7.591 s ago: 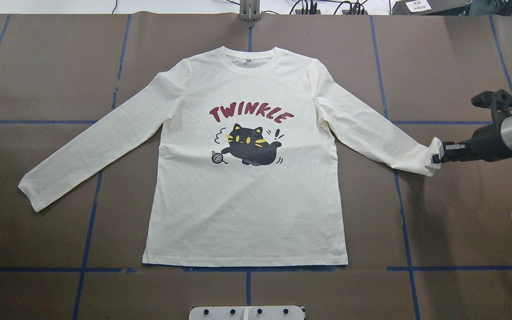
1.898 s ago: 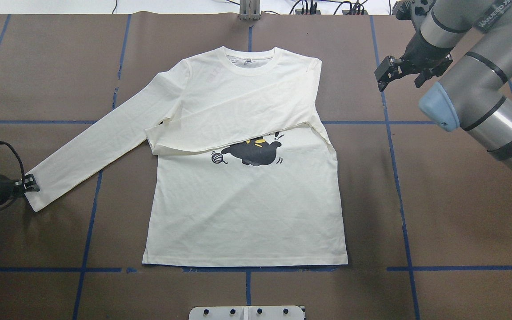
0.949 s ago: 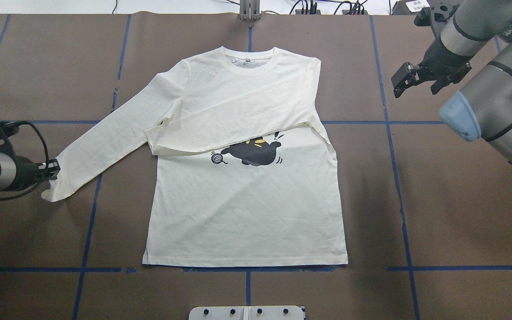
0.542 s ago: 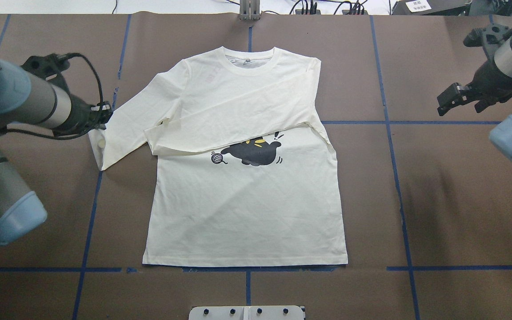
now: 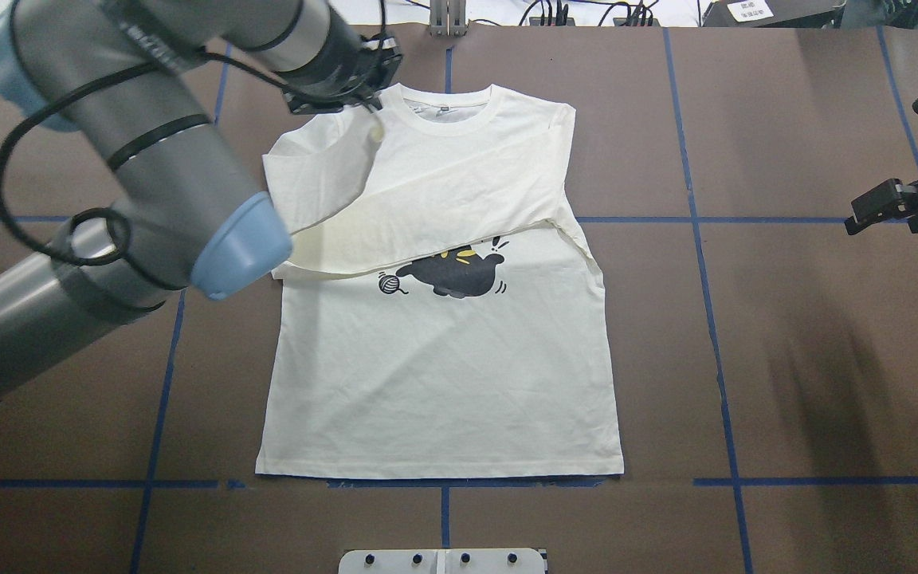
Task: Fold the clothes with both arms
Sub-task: 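Fold the grasped sleeve across the shirt body with the left gripper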
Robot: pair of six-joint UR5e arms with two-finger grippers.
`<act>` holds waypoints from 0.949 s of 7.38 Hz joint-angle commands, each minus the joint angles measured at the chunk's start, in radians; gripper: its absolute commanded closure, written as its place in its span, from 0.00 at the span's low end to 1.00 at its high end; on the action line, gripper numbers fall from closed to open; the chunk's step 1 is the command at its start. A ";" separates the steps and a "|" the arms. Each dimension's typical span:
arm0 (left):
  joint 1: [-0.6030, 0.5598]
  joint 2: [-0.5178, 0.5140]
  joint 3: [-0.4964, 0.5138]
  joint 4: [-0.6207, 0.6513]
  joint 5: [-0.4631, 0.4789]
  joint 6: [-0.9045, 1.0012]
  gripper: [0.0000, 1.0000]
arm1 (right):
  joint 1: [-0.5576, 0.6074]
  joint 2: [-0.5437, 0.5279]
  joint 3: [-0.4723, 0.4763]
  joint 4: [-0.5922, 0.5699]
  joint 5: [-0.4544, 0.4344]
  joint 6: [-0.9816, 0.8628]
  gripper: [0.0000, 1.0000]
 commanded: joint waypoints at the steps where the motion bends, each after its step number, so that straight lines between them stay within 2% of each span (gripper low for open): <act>1: 0.112 -0.122 0.220 -0.194 0.015 -0.171 1.00 | 0.002 0.004 -0.008 0.003 0.000 0.007 0.00; 2: 0.177 -0.155 0.307 -0.261 0.090 -0.231 1.00 | 0.002 0.006 -0.012 0.003 0.000 0.007 0.00; 3: 0.236 -0.210 0.451 -0.352 0.162 -0.282 1.00 | 0.002 0.009 -0.014 0.003 0.000 0.009 0.00; 4: 0.290 -0.273 0.607 -0.452 0.205 -0.370 0.92 | 0.000 0.009 -0.021 0.003 -0.001 0.010 0.00; 5: 0.342 -0.313 0.729 -0.561 0.276 -0.380 0.01 | 0.000 0.015 -0.029 0.005 -0.001 0.010 0.00; 6: 0.373 -0.315 0.733 -0.605 0.337 -0.371 0.00 | 0.000 0.038 -0.056 0.005 0.000 0.010 0.00; 7: 0.374 -0.310 0.721 -0.605 0.338 -0.313 0.00 | 0.000 0.050 -0.070 0.006 0.000 0.010 0.00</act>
